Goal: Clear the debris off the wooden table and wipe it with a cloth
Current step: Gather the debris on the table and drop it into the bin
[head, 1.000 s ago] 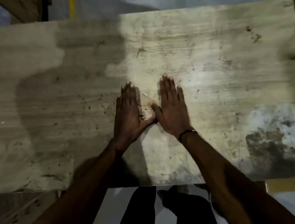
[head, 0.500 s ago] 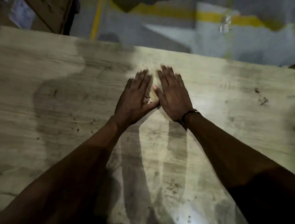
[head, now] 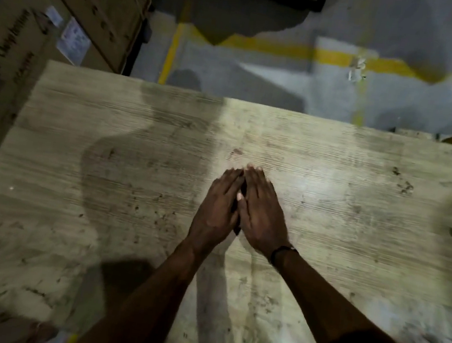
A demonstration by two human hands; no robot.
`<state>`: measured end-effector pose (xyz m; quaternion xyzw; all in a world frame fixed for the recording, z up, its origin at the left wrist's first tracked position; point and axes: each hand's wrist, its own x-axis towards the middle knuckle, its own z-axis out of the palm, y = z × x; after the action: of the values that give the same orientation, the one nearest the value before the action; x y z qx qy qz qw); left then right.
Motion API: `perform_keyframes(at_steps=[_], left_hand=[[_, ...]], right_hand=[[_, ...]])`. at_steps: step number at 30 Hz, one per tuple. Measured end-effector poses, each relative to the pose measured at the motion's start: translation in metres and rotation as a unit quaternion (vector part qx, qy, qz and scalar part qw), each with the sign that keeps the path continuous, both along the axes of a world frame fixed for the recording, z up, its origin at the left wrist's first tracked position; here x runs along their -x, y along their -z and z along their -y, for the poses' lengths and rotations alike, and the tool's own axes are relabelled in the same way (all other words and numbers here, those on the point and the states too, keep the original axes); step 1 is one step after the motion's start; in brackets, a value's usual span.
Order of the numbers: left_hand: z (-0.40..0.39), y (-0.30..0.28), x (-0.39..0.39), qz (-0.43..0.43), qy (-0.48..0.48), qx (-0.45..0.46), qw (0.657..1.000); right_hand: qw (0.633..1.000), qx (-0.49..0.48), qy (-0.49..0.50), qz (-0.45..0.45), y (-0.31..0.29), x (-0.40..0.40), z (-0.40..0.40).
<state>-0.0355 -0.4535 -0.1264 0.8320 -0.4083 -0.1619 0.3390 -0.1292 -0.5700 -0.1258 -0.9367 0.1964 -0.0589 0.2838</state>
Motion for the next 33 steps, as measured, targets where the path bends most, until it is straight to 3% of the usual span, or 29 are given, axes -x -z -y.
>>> perform_keyframes(at_steps=[7, 12, 17, 20, 24, 28, 33], left_hand=[[-0.021, -0.013, 0.017, -0.050, -0.009, 0.058, 0.997], [-0.056, -0.010, 0.025, -0.016, -0.109, 0.040, 0.993], [-0.080, -0.016, 0.026, -0.071, -0.151, 0.051, 0.985], [-0.074, -0.018, 0.007, -0.094, -0.131, 0.044, 0.986], [-0.060, -0.026, -0.017, -0.128, -0.030, 0.026, 0.991], [-0.048, -0.031, -0.018, -0.015, 0.097, -0.050, 0.994], [-0.049, -0.030, -0.005, 0.033, 0.075, -0.067, 0.994]], right_hand=[[0.992, -0.096, 0.063, 0.045, -0.009, 0.020, -0.037], [0.972, -0.173, 0.120, 0.106, -0.019, 0.031, -0.044], [0.962, -0.134, 0.193, 0.142, -0.017, 0.040, -0.052], [0.948, -0.102, 0.263, 0.148, -0.022, 0.048, -0.055], [0.952, -0.105, 0.263, 0.114, -0.023, 0.057, -0.062], [0.965, -0.121, 0.213, 0.095, -0.021, 0.052, -0.058], [0.981, -0.108, 0.146, 0.069, -0.027, 0.032, -0.052]])
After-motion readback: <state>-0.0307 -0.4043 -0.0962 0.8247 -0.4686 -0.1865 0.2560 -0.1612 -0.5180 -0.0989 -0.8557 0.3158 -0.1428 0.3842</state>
